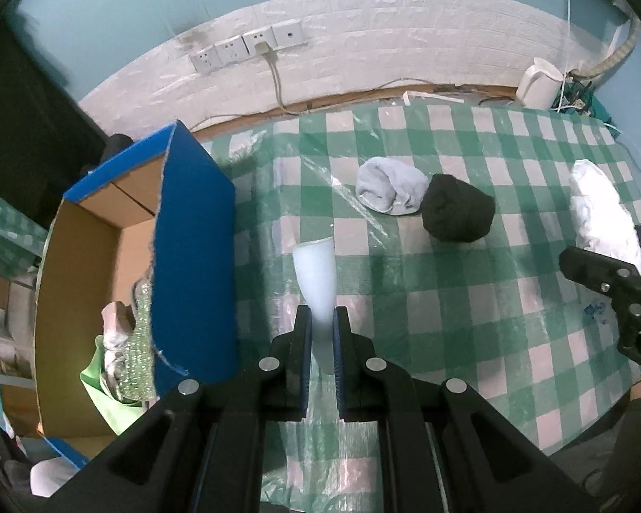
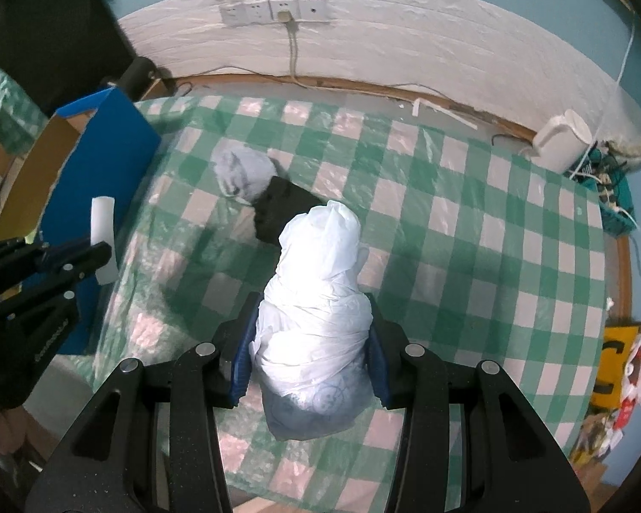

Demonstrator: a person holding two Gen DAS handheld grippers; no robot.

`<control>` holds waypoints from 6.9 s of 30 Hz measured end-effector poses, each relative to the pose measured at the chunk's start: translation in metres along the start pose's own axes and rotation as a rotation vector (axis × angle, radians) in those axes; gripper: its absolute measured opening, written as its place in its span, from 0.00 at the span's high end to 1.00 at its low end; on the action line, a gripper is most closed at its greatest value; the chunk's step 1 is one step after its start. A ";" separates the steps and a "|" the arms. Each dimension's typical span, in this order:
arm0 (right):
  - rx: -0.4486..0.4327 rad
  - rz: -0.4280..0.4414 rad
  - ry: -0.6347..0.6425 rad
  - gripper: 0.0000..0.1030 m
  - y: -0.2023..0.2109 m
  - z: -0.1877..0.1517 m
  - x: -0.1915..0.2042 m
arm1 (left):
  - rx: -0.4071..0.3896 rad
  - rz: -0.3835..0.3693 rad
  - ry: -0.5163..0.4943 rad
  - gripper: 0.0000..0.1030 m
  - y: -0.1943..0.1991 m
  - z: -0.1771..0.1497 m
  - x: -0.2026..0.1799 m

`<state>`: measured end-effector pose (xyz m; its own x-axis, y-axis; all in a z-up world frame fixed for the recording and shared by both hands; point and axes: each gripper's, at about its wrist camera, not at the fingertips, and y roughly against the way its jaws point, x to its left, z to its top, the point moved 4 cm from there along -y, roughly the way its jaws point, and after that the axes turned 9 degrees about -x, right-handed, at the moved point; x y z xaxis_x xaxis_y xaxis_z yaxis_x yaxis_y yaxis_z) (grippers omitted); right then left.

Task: Organize soft objects
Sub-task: 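Carry the plastic bag and foam tube over the box with both tools, then open both tools to release the bag and foam tube into the box, then grasp the black sock with the right tool while the left tool grasps the grey sock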

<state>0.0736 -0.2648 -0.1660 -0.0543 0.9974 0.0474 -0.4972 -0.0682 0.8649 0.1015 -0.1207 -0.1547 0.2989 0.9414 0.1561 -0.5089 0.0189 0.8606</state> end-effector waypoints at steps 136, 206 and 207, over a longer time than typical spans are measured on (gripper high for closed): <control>-0.150 0.101 0.093 0.27 0.026 0.054 0.103 | -0.158 0.211 0.120 0.26 0.064 -0.019 0.110; 0.068 0.046 -0.074 0.64 -0.115 0.030 -0.033 | 0.062 0.030 -0.071 0.14 -0.096 0.049 -0.017; 0.065 0.047 -0.085 0.64 -0.114 0.029 -0.037 | 0.057 0.025 -0.076 0.14 -0.095 0.050 -0.020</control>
<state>0.1572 -0.2930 -0.2517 -0.0011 0.9916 0.1290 -0.4385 -0.1164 0.8912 0.1840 -0.1583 -0.2155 0.3481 0.9131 0.2122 -0.4712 -0.0253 0.8817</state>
